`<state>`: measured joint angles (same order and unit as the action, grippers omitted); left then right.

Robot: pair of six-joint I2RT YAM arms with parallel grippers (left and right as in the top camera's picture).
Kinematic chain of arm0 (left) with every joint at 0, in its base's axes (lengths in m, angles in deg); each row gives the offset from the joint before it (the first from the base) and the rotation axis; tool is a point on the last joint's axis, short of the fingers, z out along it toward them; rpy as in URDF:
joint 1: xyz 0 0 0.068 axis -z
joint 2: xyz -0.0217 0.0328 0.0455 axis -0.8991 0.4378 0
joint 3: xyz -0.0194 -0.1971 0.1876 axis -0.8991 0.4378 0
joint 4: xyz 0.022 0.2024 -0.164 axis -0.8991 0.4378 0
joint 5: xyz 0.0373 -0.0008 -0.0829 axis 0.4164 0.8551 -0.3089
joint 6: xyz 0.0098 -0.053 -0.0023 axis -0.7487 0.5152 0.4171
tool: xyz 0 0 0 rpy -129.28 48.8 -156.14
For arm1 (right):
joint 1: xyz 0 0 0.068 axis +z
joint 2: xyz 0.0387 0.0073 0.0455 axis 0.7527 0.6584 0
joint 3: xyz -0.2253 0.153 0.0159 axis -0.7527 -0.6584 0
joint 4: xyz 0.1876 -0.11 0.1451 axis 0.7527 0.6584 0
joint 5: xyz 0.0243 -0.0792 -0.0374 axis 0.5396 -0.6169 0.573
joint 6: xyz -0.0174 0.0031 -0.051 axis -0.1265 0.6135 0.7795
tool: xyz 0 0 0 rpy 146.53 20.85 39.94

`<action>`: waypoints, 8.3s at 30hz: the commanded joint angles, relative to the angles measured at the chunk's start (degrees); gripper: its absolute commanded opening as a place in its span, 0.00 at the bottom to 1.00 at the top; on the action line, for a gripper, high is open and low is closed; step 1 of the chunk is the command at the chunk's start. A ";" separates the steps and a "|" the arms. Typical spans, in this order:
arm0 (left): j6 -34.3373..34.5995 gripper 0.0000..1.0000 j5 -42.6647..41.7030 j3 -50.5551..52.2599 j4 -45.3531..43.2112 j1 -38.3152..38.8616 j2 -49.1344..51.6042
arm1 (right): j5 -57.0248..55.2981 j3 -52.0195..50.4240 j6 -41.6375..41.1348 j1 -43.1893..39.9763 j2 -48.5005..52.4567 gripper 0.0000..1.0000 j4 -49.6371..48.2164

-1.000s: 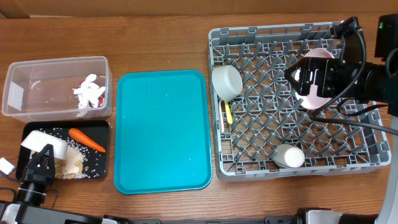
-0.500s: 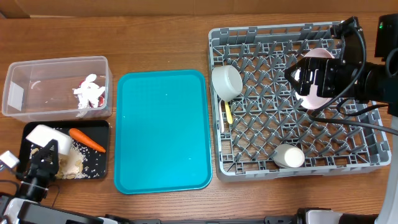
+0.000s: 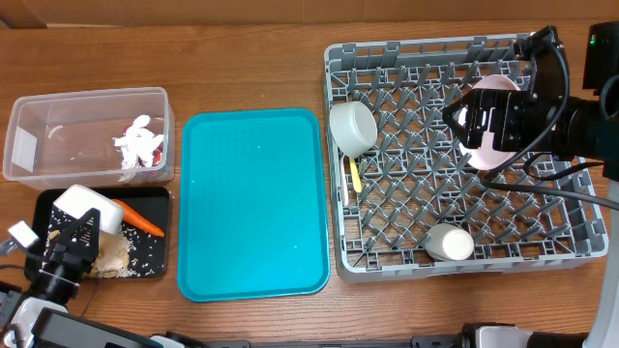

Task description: Sort waste into correct bins and load items into the dishwasher rack

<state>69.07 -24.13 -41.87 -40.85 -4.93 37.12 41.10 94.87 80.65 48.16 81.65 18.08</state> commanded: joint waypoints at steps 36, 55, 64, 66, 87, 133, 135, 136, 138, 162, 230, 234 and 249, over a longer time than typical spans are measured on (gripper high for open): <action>46.95 0.04 31.28 -12.37 -60.08 93.88 11.89 | -0.17 0.31 0.00 0.28 -0.13 1.00 -0.31; 72.76 0.05 42.62 -10.05 -71.10 102.44 14.99 | -0.17 0.31 0.00 0.28 -0.13 1.00 -0.28; 75.87 0.04 43.58 -2.29 -81.90 102.55 14.99 | -0.17 0.31 0.00 0.28 -0.13 1.00 -0.28; 73.72 0.04 43.12 -2.08 -81.64 102.55 14.99 | -0.17 0.31 0.00 0.28 -0.13 1.00 -0.28; 71.89 0.04 41.33 -2.10 -91.30 103.30 26.01 | -0.17 0.31 0.00 0.28 -0.13 1.00 -0.31; 61.42 1.00 42.23 -2.25 -58.16 97.88 9.81 | -0.17 0.31 0.00 0.28 -0.13 1.00 -0.28; 59.91 1.00 43.34 -2.25 -54.16 97.26 7.28 | -0.17 0.31 0.00 0.28 -0.13 1.00 -0.28; 59.25 1.00 43.71 -2.25 -52.63 96.96 5.92 | -0.17 0.31 0.00 0.28 -0.13 1.00 -0.28; 57.92 1.00 44.50 -2.29 -50.01 96.45 3.76 | -0.17 0.31 0.00 0.28 -0.13 1.00 -0.28; 26.53 1.00 61.90 -17.25 -5.05 96.37 -13.73 | -0.17 0.31 0.00 0.28 -0.13 1.00 -0.28; 18.86 0.35 79.19 -32.63 18.84 102.75 -4.94 | -0.17 0.31 0.00 0.28 -0.13 1.00 -0.28; 18.86 0.45 89.64 -38.80 30.27 100.83 -10.05 | -0.17 0.31 0.00 0.28 -0.13 1.00 -0.28; 28.72 1.00 111.97 -50.69 57.88 93.70 -27.32 | -0.17 0.31 0.00 0.28 -0.13 1.00 -0.28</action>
<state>92.59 77.71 -88.99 15.67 89.99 14.35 41.10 94.85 80.67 48.16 81.65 18.02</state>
